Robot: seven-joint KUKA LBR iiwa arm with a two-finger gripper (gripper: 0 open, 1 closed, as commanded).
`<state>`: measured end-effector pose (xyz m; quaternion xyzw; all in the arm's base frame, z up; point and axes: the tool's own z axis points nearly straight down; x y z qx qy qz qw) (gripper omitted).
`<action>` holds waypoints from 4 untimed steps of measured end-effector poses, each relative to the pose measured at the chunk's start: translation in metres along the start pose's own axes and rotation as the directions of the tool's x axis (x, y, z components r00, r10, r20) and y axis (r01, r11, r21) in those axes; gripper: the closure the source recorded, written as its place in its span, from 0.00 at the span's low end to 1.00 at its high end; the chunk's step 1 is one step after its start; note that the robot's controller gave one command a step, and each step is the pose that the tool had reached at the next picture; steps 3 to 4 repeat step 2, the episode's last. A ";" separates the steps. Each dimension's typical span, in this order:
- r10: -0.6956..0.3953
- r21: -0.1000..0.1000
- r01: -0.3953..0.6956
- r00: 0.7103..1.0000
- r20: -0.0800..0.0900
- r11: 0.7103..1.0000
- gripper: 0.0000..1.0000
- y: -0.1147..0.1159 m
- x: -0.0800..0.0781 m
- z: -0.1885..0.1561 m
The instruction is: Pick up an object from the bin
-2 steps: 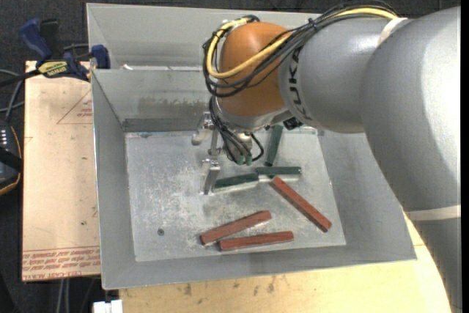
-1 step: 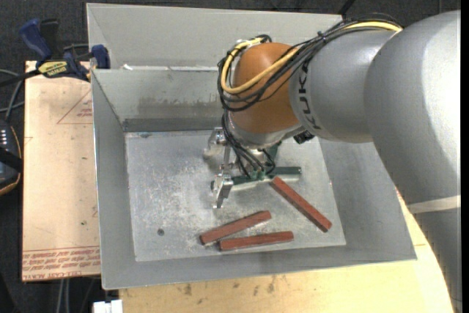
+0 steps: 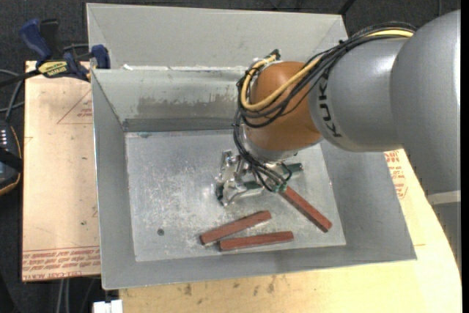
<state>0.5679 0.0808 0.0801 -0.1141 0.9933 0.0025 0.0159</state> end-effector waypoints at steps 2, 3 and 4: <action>-0.016 0.000 0.016 0.999 -0.028 1.000 1.00 0.012 -0.024 -0.140; -0.016 0.000 0.016 0.999 -0.028 1.000 1.00 0.012 -0.024 -0.140; -0.016 0.000 0.016 0.999 -0.028 1.000 1.00 0.012 -0.024 -0.140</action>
Offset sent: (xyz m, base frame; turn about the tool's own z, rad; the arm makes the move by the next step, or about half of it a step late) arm 0.0156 0.0156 0.1401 -0.0184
